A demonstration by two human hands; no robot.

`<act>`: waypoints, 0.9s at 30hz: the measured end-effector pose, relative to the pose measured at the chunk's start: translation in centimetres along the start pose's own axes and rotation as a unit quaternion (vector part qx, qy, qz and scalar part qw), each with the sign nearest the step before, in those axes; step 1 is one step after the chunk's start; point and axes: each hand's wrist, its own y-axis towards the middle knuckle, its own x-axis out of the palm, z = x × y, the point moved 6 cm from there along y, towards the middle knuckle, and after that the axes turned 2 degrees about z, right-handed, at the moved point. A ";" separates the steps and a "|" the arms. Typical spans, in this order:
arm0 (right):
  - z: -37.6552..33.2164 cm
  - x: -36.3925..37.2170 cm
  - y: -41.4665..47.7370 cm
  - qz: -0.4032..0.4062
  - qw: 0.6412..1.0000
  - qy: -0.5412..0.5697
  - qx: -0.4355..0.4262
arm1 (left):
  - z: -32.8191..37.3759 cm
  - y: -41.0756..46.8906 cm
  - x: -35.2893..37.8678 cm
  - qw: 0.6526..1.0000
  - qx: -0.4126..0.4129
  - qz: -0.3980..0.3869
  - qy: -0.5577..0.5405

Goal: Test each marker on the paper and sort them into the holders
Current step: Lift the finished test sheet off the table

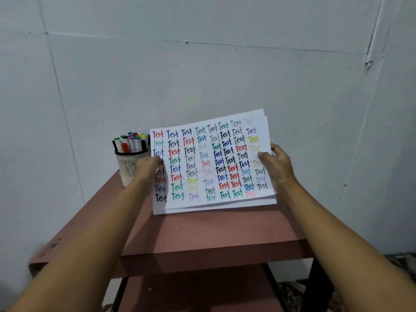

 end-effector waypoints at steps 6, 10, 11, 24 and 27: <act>-1.3 -0.2 0.4 0.057 0.997 -0.021 -0.052 | 5.2 -1.7 1.6 0.974 0.224 0.034 0.005; 2.0 0.4 -0.4 0.041 0.997 -0.058 0.036 | 0.9 -1.5 1.6 0.986 0.162 0.024 0.025; 2.8 0.7 -0.9 0.026 0.996 -0.070 0.057 | -0.5 -1.4 1.4 0.989 0.138 0.029 0.044; 2.8 1.0 2.1 -0.019 0.958 -0.253 0.134 | -1.5 2.3 2.2 0.956 -0.020 -0.015 0.291; 3.8 0.9 2.2 -0.034 0.933 -0.313 0.176 | -2.2 2.8 2.5 0.941 -0.059 -0.025 0.331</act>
